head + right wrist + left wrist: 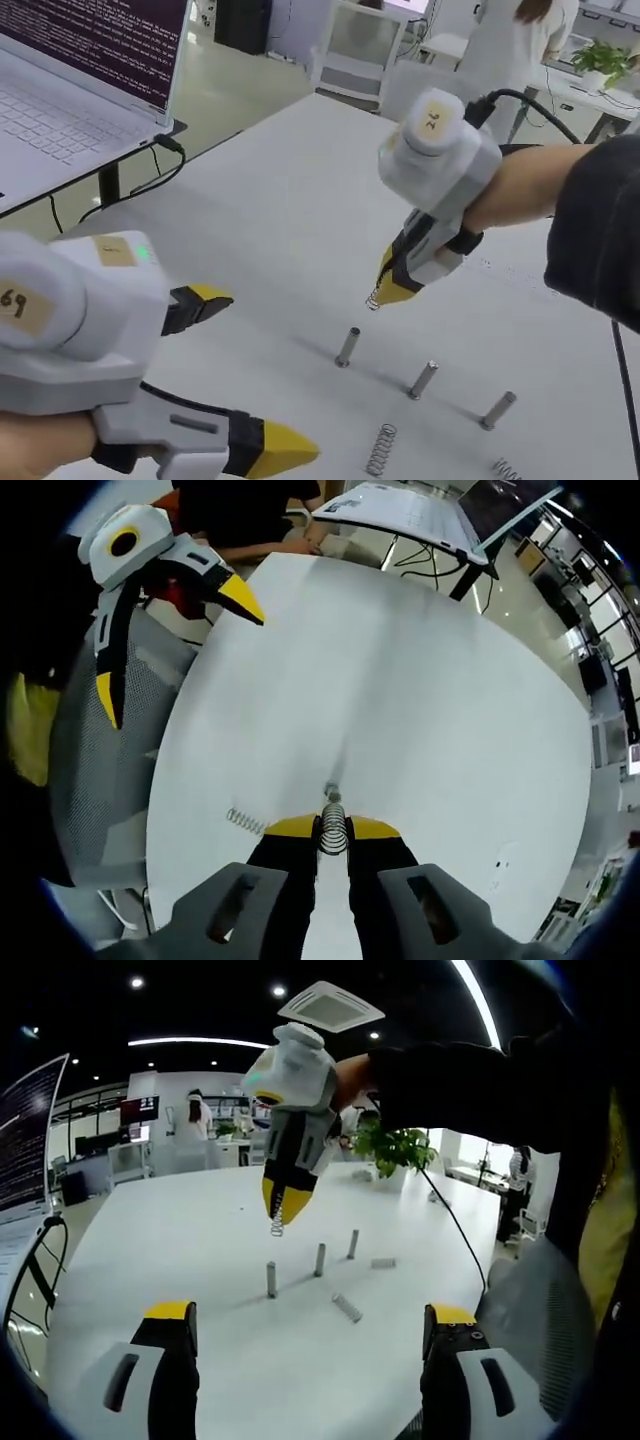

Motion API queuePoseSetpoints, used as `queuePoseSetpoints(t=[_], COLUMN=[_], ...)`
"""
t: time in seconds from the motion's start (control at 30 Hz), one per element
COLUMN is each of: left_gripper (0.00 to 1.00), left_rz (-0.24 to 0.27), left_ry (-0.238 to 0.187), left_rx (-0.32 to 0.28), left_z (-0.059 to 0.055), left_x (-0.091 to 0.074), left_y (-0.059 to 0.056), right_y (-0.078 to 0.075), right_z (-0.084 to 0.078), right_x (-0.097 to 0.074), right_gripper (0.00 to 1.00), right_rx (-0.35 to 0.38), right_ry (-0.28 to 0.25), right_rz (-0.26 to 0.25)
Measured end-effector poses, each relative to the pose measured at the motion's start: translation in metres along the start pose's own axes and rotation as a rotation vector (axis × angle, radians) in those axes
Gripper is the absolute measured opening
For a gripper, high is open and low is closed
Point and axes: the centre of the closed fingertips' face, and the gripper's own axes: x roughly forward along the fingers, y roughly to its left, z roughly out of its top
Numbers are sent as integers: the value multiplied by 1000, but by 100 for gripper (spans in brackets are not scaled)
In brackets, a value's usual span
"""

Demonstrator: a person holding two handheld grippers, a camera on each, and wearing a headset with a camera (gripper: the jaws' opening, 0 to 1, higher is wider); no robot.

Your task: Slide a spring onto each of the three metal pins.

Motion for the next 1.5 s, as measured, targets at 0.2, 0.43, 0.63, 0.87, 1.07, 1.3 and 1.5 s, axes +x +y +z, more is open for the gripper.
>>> queuePoseSetpoints(t=[0.2,0.43,0.63,0.87,1.07,1.3,1.5], left_gripper=[91,91,92,91,90,88,88], left_rz=[-10,-13,-16,-21,-23,-27,-27], left_ry=[10,13,14,17,19,22,25], left_rx=[11,12,8,5,2,-3,-8], left_z=[-3,-5,-7,-7,-8,-9,-10], left_x=[2,1,-1,-2,-3,-4,-3], left_y=[-2,-3,-5,-8,-10,-11,-10], right_y=[-2,-4,-5,-3,1,6,11], right_z=[1,3,4,0,-2,-2,-4], right_x=[10,25,31,36,38,40,42], right_gripper=[8,8,8,8,8,8,8], right_rx=[11,18,19,19,26,29,35], right_ry=[8,13,20,44,48,46,50], right_rz=[21,44,55,65,70,74,84])
